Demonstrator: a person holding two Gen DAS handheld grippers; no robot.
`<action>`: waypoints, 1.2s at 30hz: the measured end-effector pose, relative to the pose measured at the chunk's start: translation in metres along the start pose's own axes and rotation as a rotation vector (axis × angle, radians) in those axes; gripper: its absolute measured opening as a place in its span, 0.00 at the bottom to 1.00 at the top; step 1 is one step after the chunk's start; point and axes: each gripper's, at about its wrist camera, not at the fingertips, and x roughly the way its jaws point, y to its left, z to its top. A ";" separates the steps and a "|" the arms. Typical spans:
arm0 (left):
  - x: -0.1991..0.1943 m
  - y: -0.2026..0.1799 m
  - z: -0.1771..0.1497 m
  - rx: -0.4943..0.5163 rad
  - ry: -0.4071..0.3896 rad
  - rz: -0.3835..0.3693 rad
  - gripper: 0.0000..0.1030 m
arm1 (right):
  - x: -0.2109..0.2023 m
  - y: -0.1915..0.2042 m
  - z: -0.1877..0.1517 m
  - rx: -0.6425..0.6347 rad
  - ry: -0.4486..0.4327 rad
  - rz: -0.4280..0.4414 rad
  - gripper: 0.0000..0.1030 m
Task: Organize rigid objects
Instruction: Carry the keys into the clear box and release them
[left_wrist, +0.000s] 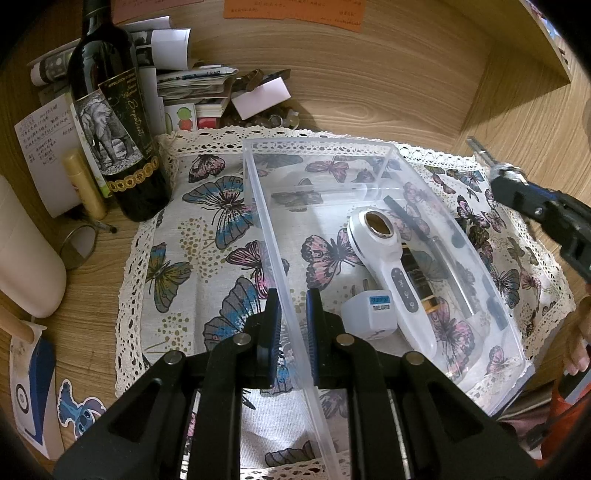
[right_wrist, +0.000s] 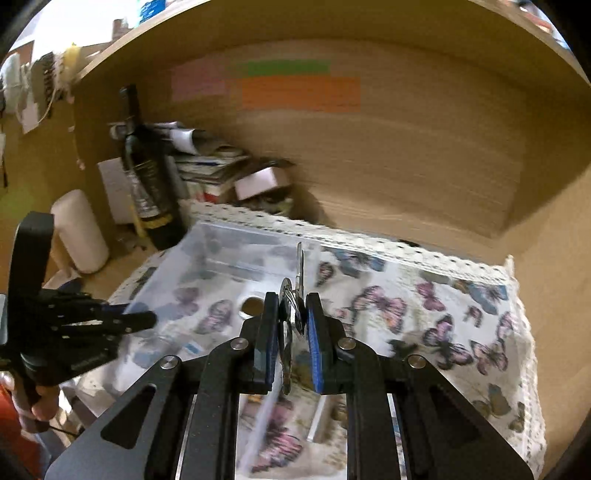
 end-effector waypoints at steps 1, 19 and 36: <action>0.000 0.000 0.000 -0.001 0.000 0.000 0.12 | 0.003 0.003 0.000 -0.007 0.006 0.010 0.13; -0.001 -0.001 0.000 -0.004 -0.004 -0.007 0.12 | 0.069 0.039 -0.012 -0.083 0.209 0.129 0.14; 0.000 -0.002 0.000 -0.002 -0.006 -0.008 0.12 | 0.023 0.021 0.004 -0.071 0.072 0.019 0.18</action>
